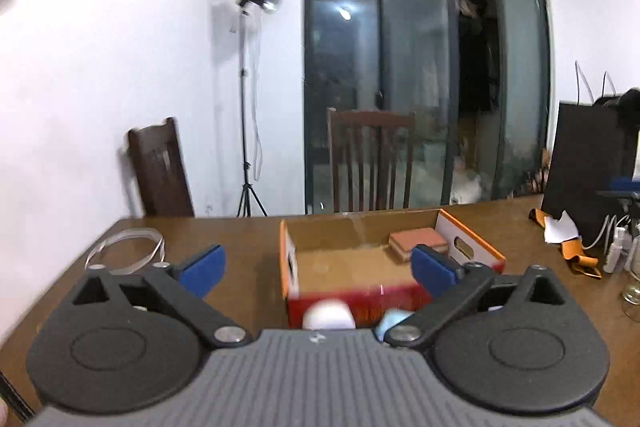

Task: Organize soft objects
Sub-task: 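Reach the right gripper to the yellow plush sheep and grasp it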

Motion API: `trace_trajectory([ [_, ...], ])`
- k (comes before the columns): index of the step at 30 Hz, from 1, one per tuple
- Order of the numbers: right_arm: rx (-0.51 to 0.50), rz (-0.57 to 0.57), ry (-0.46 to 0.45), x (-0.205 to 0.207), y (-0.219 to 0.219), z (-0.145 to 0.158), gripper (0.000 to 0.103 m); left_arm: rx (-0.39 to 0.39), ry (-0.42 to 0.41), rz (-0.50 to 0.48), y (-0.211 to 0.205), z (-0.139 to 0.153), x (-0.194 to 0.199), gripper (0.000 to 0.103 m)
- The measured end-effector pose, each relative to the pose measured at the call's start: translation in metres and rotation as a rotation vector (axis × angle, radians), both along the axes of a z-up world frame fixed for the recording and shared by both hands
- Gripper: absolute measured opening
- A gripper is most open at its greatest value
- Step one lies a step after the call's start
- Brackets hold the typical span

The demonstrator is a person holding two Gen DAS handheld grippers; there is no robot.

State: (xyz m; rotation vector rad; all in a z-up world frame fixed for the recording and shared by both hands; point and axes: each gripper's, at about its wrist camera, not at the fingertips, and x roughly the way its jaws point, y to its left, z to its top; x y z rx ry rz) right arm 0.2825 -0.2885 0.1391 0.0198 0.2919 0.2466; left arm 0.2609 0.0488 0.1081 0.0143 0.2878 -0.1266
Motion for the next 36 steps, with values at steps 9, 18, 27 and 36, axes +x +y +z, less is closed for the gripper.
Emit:
trace_trajectory([
  [9, 0.036, -0.029, 0.088, -0.105, 0.019, -0.108, 0.095, 0.015, 0.066, 0.105, 0.018, -0.086, -0.081, 0.103],
  [18, -0.002, -0.009, 0.034, -0.105, 0.055, -0.102, 0.095, -0.068, -0.03, 0.07, 0.019, -0.061, -0.078, 0.103],
  [27, 0.049, -0.055, 0.123, -0.095, 0.05, -0.132, 0.095, -0.119, 0.121, 0.014, -0.005, -0.109, -0.061, 0.103],
  [36, 0.117, -0.139, 0.136, -0.059, 0.035, -0.136, 0.095, -0.141, 0.17, -0.145, -0.038, -0.115, -0.025, 0.103],
])
